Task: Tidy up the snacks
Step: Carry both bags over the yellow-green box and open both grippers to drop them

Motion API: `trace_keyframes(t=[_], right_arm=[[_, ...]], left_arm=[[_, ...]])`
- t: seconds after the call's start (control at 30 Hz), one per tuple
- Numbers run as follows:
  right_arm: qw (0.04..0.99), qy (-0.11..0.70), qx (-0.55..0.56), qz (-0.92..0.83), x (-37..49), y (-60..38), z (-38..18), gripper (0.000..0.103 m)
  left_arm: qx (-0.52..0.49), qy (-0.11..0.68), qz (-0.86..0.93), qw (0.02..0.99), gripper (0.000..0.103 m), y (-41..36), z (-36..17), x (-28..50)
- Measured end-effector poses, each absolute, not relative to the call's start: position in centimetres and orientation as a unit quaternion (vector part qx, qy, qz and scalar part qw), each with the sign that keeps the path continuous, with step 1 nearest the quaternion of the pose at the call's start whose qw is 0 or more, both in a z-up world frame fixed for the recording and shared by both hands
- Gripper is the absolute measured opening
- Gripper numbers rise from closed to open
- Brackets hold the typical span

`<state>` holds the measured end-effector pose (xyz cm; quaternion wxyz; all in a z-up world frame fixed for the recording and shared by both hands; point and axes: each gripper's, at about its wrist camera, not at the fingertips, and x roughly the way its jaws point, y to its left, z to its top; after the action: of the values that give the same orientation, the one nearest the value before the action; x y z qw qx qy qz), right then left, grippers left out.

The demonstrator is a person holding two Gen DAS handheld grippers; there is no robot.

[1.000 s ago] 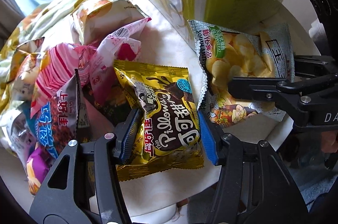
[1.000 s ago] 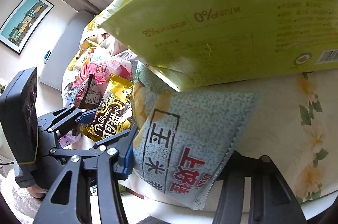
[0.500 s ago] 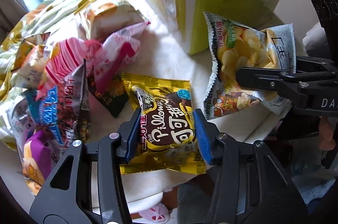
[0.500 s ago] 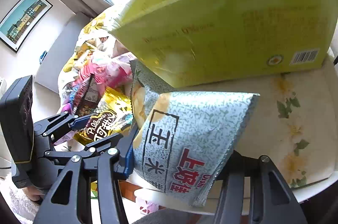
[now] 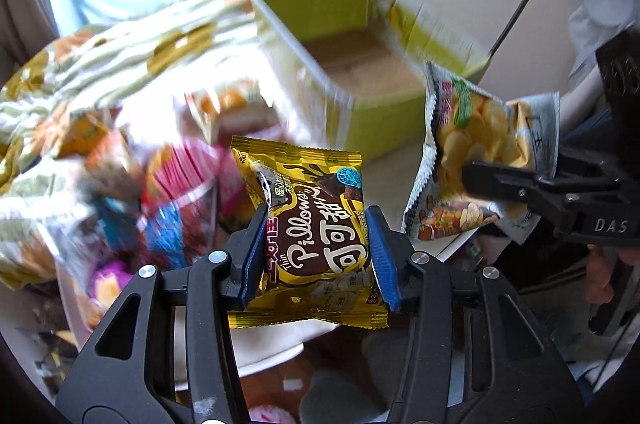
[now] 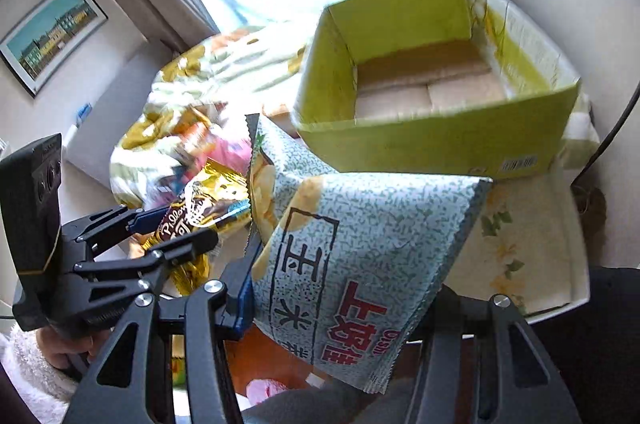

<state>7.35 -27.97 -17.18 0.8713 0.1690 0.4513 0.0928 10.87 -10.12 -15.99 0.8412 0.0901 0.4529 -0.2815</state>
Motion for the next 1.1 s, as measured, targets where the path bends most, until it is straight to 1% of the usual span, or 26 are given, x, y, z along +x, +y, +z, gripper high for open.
trace_keyframes(t=[0.13,0.27,0.37,0.5,0.67,0.87,1.1], right_arm=[[0.889,0.422,0.165,0.066,7.7,-28.6,-13.0,0.049],[0.906,0.394,0.147,0.047,9.8,-29.7,-10.1,0.049],[0.909,0.389,0.145,0.038,12.4,-31.4,-9.1,0.049],[0.901,0.392,0.179,0.042,17.5,-35.2,-9.5,0.050],[0.869,0.459,0.177,0.048,24.6,-39.6,-12.0,0.050],[0.858,0.494,0.127,0.060,30.0,-42.3,-14.6,0.050],[0.840,0.530,0.092,0.077,33.3,-43.6,-17.6,0.050]], left_arm=[[0.084,0.413,-0.305,0.854,0.043,-10.2,-11.9,11.9],[0.083,0.381,-0.316,0.865,0.043,-11.7,-8.7,14.6],[0.080,0.371,-0.315,0.870,0.043,-13.8,-7.7,17.1],[0.071,0.372,-0.299,0.876,0.043,-17.4,-7.1,21.1],[0.057,0.388,-0.272,0.878,0.043,-22.4,-8.9,26.8],[0.044,0.432,-0.233,0.870,0.043,-27.2,-12.7,32.5],[0.033,0.482,-0.189,0.855,0.043,-29.3,-17.4,36.6]])
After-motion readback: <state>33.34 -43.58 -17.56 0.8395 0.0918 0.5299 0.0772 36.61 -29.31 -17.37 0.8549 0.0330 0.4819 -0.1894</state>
